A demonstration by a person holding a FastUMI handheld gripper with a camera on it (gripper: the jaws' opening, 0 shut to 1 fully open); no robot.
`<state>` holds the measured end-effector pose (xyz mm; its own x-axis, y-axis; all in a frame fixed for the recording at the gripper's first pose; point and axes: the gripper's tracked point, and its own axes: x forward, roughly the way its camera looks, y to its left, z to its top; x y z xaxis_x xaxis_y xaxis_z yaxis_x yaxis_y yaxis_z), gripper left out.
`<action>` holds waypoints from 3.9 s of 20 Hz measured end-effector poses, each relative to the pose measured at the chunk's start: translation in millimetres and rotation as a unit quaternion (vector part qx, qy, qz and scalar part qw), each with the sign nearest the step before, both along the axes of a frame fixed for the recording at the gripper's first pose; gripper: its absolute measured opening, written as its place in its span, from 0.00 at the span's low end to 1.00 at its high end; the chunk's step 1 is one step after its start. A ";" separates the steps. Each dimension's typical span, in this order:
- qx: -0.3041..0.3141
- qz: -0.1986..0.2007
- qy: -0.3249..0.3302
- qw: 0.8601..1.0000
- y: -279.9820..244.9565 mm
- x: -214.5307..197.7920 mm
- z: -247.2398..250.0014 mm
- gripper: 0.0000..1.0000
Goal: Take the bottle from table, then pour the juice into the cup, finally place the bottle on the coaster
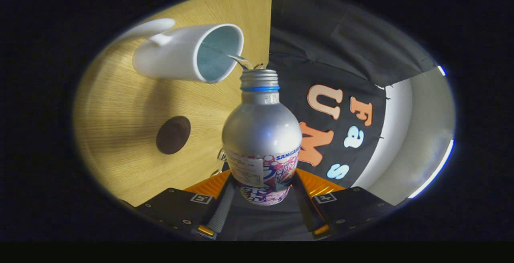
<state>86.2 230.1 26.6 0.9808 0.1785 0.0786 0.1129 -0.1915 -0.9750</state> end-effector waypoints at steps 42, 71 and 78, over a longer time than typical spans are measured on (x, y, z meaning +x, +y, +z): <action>-0.108 0.012 -0.004 0.994 20.5 -9.2 27.8 0.76; 0.411 -0.048 0.151 0.898 -33.3 11.8 -35.1 0.77; 0.563 -0.042 0.177 0.806 -35.9 24.2 -40.7 0.77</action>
